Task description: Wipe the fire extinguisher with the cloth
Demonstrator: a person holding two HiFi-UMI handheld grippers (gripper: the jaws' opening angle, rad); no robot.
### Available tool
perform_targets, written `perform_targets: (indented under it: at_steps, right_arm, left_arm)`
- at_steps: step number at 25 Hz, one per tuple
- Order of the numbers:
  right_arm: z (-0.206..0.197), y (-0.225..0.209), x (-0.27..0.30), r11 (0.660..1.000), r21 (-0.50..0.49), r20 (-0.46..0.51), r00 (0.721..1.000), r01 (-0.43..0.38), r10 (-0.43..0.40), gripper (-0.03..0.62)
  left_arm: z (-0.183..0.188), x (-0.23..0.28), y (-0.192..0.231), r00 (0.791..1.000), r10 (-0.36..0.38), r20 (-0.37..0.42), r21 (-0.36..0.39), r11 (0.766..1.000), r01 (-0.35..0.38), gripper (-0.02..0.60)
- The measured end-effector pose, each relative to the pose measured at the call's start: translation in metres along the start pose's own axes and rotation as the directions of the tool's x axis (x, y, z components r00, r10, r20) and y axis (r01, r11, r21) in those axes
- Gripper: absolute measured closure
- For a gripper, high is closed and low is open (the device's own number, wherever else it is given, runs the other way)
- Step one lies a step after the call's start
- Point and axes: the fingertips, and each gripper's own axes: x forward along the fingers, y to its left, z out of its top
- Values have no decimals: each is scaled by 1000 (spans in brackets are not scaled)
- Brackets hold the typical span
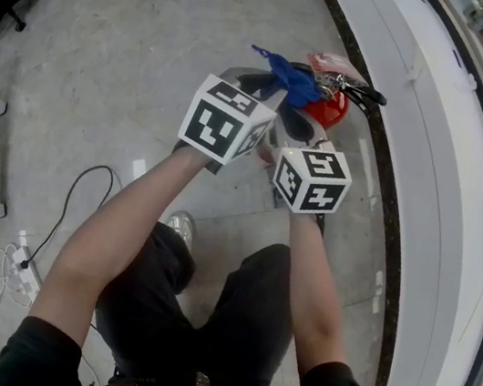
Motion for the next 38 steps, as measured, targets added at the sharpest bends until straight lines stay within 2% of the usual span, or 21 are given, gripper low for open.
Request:
perform_targets:
  at_steps: [4, 7, 10, 13, 16, 18, 21, 23, 27, 29, 32, 38]
  right_arm:
    - [-8, -4, -18, 998, -60, -7, 1000, 1, -2, 557]
    - [-4, -5, -36, 989, -145, 18, 1000, 5, -2, 539]
    - [7, -14, -48, 961, -269, 49, 998, 57, -46, 437]
    - [14, -14, -41, 933, -358, 25, 1000, 22, -14, 370]
    - [13, -11, -32, 933, -354, -30, 998, -68, 61, 370]
    - [11, -13, -31, 916, -392, -56, 996, -82, 65, 373]
    - [6, -9, -28, 867, -491, -98, 994, -85, 42, 485]
    - [-2, -1, -25, 847, -524, -120, 992, -89, 30, 520]
    - [-22, -8, -31, 879, -474, -113, 994, -43, -12, 539]
    - [-28, -21, -41, 908, -418, -78, 996, 13, -50, 540]
    - [-31, -43, -57, 940, -327, -10, 994, 100, -109, 540]
    - [-32, -96, -86, 962, -127, 66, 970, 242, -236, 542]
  left_arm:
    - [-10, 10, -9, 997, -64, -38, -20, 998, 63, 548]
    - [-16, 13, -15, 994, -88, -60, -16, 996, 87, 563]
    - [-23, 14, -19, 990, -112, -86, -27, 994, 110, 565]
    - [-29, 14, -22, 984, -143, -110, -50, 989, 138, 565]
    - [-37, 13, -21, 978, -161, -135, -76, 986, 151, 566]
    - [-45, 12, -23, 970, -181, -161, -76, 982, 171, 566]
    - [-49, 13, -26, 967, -170, -188, -18, 985, 169, 565]
    - [-55, 13, -25, 965, -149, -215, 13, 988, 155, 565]
    - [-68, 13, -26, 951, -151, -270, 20, 987, 162, 545]
    - [-70, 13, -28, 947, -156, -279, 32, 985, 172, 524]
    - [-70, 15, -37, 944, -167, -285, 61, 980, 192, 529]
    - [-66, 17, -52, 943, -179, -282, 110, 970, 217, 528]
